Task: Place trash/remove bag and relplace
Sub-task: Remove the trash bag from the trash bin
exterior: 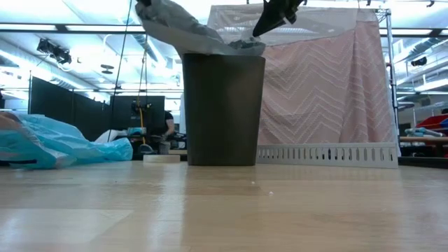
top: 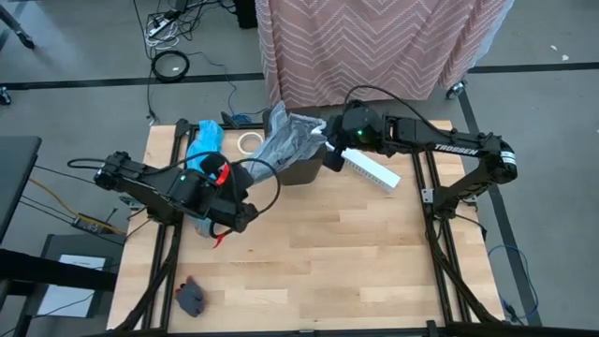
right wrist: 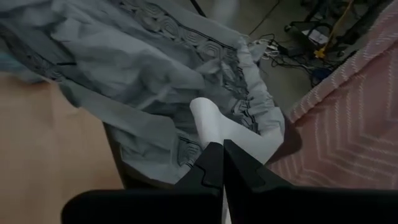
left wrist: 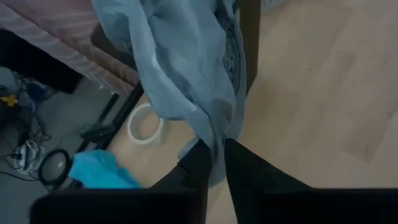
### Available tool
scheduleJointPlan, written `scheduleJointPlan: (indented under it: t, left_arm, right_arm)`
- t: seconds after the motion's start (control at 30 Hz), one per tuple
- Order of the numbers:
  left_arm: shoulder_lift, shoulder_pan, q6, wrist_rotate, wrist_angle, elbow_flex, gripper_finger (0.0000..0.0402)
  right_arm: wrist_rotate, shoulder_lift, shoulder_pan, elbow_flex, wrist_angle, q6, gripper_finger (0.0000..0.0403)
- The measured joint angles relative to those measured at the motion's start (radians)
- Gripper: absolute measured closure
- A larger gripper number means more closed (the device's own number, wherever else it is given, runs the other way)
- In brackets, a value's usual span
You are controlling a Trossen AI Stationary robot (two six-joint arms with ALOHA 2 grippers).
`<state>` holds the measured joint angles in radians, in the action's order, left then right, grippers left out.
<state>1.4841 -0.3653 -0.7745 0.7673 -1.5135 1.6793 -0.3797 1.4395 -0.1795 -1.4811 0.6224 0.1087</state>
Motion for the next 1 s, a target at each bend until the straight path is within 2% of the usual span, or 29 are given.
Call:
scheduleJointPlan:
  t: [0.07,0.13,0.23,0.37,0.5,0.63,0.73,0.87,1.0]
  left_arm:
    - [-0.001,0.000,-0.021,0.001,-0.014,0.013,0.0327]
    - [0.000,-0.001,-0.061,0.048,-0.052,0.032,0.0317]
    - [-0.016,0.017,-0.043,0.102,-0.053,0.051,0.0304]
    - [-0.031,0.049,-0.045,0.113,-0.061,0.098,0.0293]
    - [-0.044,0.069,-0.021,0.116,-0.058,0.116,0.0289]
    - [-0.059,0.107,-0.011,0.167,0.004,0.120,0.0288]
    - [-0.050,0.146,0.109,0.135,0.092,0.119,0.0288]
    - [-0.051,0.203,0.243,0.024,0.235,0.118,0.0288]
    - [-0.050,0.242,0.266,-0.082,0.200,0.118,0.0288]
  right_arm:
    - [0.017,0.000,-0.006,0.000,0.000,0.001,0.0403]
    - [0.025,0.000,-0.011,0.000,0.001,0.001,0.0403]
    - [0.049,0.000,-0.018,0.000,0.001,0.001,0.0403]
    - [0.072,0.000,-0.024,0.004,-0.006,0.001,0.0403]
    - [0.095,0.000,-0.031,0.057,-0.048,0.001,0.0403]
    - [0.100,0.000,-0.032,0.117,-0.120,0.007,0.0403]
    - [0.097,0.000,-0.032,0.137,-0.166,0.018,0.0403]
    - [0.096,0.000,-0.025,0.137,-0.189,0.026,0.0403]
    - [0.097,0.000,-0.023,0.137,-0.227,0.039,0.0403]
